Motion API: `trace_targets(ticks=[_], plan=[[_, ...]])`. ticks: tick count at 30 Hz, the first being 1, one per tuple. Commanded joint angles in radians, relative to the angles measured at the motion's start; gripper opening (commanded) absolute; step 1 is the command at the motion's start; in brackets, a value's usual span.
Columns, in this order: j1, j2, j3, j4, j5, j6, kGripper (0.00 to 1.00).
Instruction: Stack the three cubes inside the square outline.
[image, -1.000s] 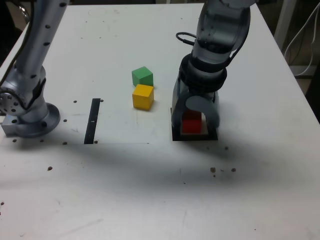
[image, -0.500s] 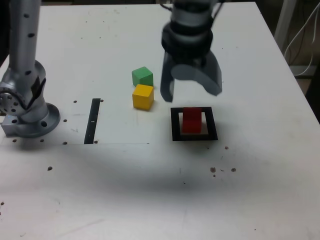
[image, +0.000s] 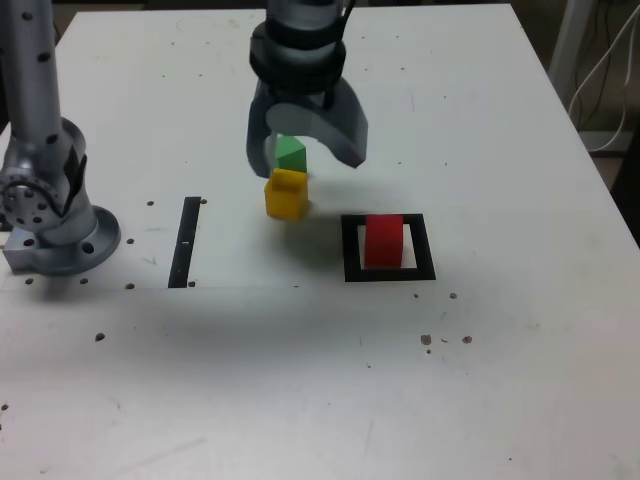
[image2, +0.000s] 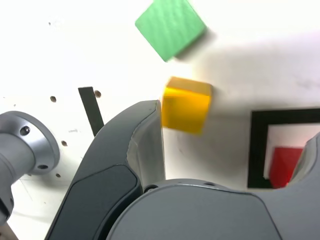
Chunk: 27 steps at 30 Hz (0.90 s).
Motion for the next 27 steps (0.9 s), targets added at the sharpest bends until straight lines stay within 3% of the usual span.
trace_targets(ticks=[1,27], plan=[[0.015,-0.006,0.037,-0.028,0.000,0.002,0.98],[0.037,0.074,0.168,-0.191,-0.002,0.017,0.75]])
